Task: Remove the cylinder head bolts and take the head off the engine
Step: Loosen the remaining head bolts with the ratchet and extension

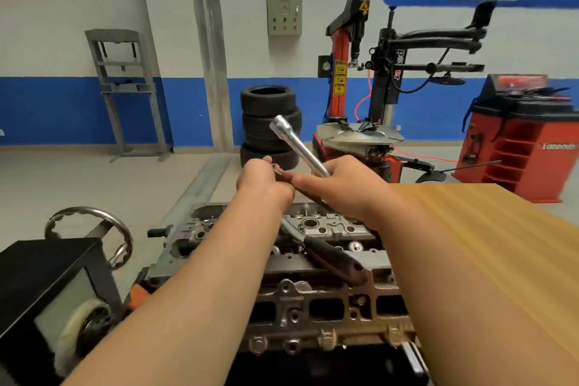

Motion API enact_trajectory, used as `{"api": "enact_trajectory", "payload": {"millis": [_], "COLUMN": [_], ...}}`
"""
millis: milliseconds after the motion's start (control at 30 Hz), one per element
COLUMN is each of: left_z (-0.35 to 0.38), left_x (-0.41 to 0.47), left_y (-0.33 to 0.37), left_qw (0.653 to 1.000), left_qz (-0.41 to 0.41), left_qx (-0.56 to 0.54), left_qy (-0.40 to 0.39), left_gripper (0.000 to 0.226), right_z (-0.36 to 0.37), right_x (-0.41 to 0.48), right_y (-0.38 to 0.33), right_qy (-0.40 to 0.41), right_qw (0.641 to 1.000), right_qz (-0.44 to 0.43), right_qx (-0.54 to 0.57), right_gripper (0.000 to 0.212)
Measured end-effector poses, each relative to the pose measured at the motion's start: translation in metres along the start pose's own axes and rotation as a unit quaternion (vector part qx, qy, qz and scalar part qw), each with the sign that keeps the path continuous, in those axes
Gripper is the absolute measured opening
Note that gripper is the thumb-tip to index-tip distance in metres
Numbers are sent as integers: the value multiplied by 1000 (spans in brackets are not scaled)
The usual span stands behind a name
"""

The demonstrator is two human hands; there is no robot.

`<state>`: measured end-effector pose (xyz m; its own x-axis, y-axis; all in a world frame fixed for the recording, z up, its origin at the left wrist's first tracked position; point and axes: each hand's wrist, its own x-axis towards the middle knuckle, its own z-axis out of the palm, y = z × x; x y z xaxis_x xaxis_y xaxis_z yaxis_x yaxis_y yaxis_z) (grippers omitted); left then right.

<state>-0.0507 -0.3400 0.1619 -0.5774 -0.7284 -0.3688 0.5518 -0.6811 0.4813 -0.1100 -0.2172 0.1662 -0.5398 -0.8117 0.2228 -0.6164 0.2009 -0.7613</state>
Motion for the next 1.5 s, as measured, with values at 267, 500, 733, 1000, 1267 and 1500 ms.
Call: {"api": "enact_trajectory", "payload": {"millis": [267,500,733,1000,1267,1500], "left_z": [-4,-59,-69,-73,-82,-78], "left_x": [-11,13,10,0,1,3], "left_y": [-54,-48,-37,1,-4,-9], "left_qw": [864,535,534,561,598,666], "left_qz": [180,316,327,245,225,234], "left_qx": [468,781,777,787,762,706], "left_qy": [-35,-57,-59,-76,-108,-66], "left_gripper": [19,21,9,13,18,12], "right_z": [-59,-72,-63,-38,26,26], "right_x": [-10,-45,-47,8,-1,10], "right_y": [99,232,219,43,23,31], "right_qy": [101,158,255,121,-63,-154], "right_qw": [981,889,895,971,965,953], "right_qz": [113,382,337,107,92,120], "right_qx": [-118,-196,-140,175,-235,-232], "right_gripper": [24,19,27,12,56,42]}}
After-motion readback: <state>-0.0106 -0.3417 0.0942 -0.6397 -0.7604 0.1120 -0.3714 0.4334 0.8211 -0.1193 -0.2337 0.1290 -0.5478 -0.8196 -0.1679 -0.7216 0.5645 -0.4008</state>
